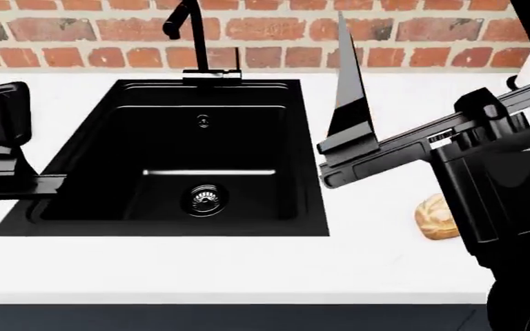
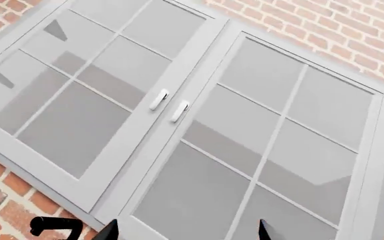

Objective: Pick up the fruits and vegetables and place them in the sink. Turn on the sink faucet to wash them. Then turn the sink off and put them in the tray.

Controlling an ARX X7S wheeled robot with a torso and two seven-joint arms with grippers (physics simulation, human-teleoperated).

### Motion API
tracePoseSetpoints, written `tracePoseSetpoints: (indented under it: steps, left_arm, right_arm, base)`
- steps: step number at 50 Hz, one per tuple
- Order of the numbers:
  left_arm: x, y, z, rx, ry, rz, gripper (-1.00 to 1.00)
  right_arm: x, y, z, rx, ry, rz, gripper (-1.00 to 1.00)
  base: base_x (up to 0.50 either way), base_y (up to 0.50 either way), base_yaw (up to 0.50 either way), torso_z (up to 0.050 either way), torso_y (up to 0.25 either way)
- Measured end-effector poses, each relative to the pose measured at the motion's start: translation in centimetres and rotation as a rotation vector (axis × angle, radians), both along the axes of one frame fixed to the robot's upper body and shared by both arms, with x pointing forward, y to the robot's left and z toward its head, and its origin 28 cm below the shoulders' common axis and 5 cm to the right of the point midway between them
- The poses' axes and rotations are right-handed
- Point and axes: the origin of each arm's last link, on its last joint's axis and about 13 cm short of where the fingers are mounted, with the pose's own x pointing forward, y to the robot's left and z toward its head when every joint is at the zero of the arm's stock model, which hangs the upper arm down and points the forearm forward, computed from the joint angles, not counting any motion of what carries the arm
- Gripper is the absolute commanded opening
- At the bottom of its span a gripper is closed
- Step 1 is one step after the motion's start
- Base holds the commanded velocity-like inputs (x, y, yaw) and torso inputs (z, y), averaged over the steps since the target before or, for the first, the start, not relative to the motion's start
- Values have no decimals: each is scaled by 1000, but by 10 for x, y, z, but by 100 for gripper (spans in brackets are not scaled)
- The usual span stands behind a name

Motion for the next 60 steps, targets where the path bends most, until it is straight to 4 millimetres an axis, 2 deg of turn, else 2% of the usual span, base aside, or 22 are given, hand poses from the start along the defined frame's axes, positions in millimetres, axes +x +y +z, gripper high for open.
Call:
tracePoseSetpoints:
  steps: [8,17,60]
  left_arm:
    - [-12,1,-7,-24,-28,55,-100]
    - [-17,2,-12,-36,-33,71,-100]
    - [-20,7,-23,-32,-44,66,-100]
  right_arm:
    - [-9,-4,-18,52,40,-35,100]
    - [-12,-8,-29,102,85,-66,100]
    - [-5,-3,-52,141,205,-17,100]
  base:
    - [0,500,0,0,0]
    - [0,500,0,0,0]
    - [0,500,0,0,0]
